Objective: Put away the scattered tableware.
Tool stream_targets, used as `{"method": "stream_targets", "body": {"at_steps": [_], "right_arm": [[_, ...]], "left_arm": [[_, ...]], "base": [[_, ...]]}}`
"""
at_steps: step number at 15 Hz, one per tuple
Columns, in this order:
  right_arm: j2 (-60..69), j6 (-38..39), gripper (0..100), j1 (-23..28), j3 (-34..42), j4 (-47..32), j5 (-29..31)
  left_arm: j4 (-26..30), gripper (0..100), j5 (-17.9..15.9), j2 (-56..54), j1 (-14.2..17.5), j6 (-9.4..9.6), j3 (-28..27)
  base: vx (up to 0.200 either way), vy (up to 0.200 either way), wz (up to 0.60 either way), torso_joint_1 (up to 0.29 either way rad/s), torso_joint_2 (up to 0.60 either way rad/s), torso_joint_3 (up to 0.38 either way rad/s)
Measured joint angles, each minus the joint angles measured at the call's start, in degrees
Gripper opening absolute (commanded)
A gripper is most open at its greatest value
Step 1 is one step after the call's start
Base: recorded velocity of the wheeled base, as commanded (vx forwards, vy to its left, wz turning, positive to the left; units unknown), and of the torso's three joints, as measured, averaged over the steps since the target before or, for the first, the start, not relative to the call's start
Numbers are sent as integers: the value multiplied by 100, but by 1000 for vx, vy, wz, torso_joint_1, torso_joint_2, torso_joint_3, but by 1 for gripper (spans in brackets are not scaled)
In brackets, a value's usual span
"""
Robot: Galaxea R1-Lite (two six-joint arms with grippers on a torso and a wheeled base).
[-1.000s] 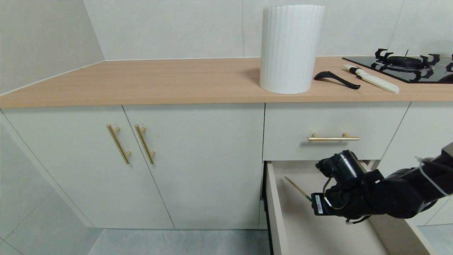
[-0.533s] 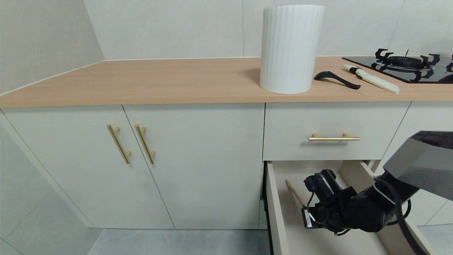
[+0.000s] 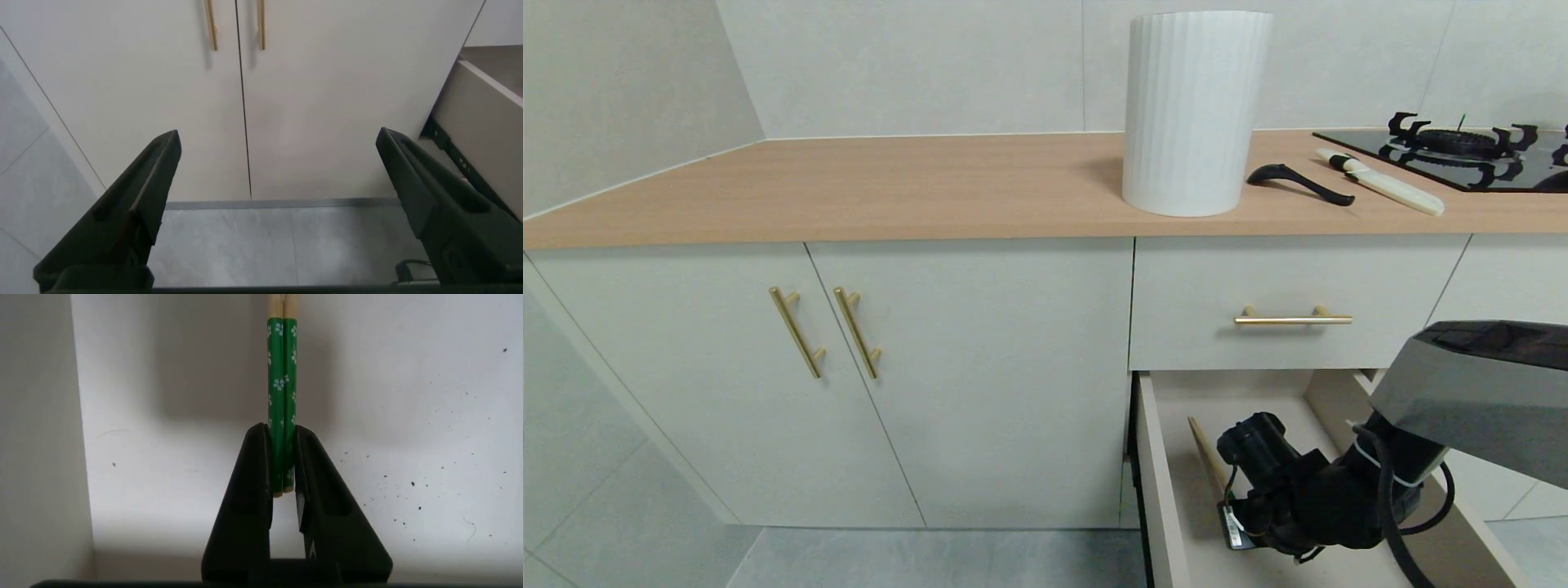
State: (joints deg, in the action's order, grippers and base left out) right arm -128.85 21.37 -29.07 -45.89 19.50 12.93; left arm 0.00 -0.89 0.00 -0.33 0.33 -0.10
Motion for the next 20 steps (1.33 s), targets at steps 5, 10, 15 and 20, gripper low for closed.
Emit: {"method": "stream_targets", "body": {"at_steps": [5,10,15,20], "right_arm": [[-22,-2,0,0,-4,-2,0],[-17,0,100,0,2,-2,-2],[129,17,100,0,18,-38,-5],[1229,-38,100,48,250,-44,-2]], "left_arm": [[0,100,0,0,-2,0,0],[0,100,0,0,-2,2,0],[0,100,0,0,0,2,0],[0,100,0,0,0,0,0]], "base": [[0,0,0,0,0,0],[0,0,0,0,0,0],[0,0,0,0,0,0],[0,0,0,0,0,0]]}}
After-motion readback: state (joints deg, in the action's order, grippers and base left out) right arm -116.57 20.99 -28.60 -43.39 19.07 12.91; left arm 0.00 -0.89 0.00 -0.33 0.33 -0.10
